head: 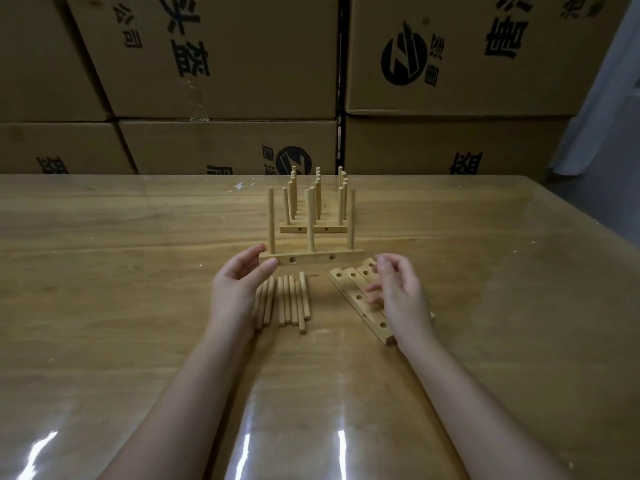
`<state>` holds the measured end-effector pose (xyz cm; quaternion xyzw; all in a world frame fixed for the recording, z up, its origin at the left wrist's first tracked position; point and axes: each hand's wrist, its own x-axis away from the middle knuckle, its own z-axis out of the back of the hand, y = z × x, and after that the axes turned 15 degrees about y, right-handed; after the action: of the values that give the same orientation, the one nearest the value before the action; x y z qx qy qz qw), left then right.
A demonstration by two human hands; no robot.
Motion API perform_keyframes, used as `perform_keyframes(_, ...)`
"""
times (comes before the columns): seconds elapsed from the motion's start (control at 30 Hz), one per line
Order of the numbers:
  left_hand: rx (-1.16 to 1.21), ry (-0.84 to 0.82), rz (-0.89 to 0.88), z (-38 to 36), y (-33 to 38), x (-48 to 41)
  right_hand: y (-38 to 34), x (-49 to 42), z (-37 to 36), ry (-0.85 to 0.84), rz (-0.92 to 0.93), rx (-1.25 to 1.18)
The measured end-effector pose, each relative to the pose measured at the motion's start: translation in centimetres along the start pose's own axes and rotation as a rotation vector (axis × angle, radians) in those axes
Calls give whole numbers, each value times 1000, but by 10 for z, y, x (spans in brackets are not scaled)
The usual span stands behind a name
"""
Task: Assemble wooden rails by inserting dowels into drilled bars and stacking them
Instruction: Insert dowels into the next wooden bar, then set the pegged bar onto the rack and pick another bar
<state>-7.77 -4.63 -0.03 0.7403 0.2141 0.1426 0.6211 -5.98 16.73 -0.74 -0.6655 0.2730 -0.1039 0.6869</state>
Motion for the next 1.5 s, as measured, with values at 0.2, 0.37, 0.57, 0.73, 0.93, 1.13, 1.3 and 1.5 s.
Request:
perform_keyframes(0.2, -89, 3, 8, 4, 11, -35, -2, 1, 1, -16, 48, 114)
perform_keyframes(0.37, -217, -51, 74, -2, 9, -68, -2, -2, 1, -21, 25, 139)
perform_keyframes(0.57, -451, -104, 102, -23, -8, -101, 0, -3, -2, -22, -17, 137)
perform_keyframes(0.73, -622, -81, -5, -46, -17, -118, 0, -2, -3, -31, -11, 157)
perform_keyframes(0.93, -736, -100, -124, -61, -27, -126, 0, -1, -4, -33, 2, 170)
perform_keyframes(1.13, -839, -77, -239, -71, -29, -129, -4, 0, -3, -33, -23, 172)
perform_keyframes(1.3, -865, -66, -289, -76, -31, -127, -6, 1, -3, -33, -16, 184)
perform_keyframes(1.5, -920, -81, -340, -83, -29, -122, -7, 0, -3, 9, -18, 147)
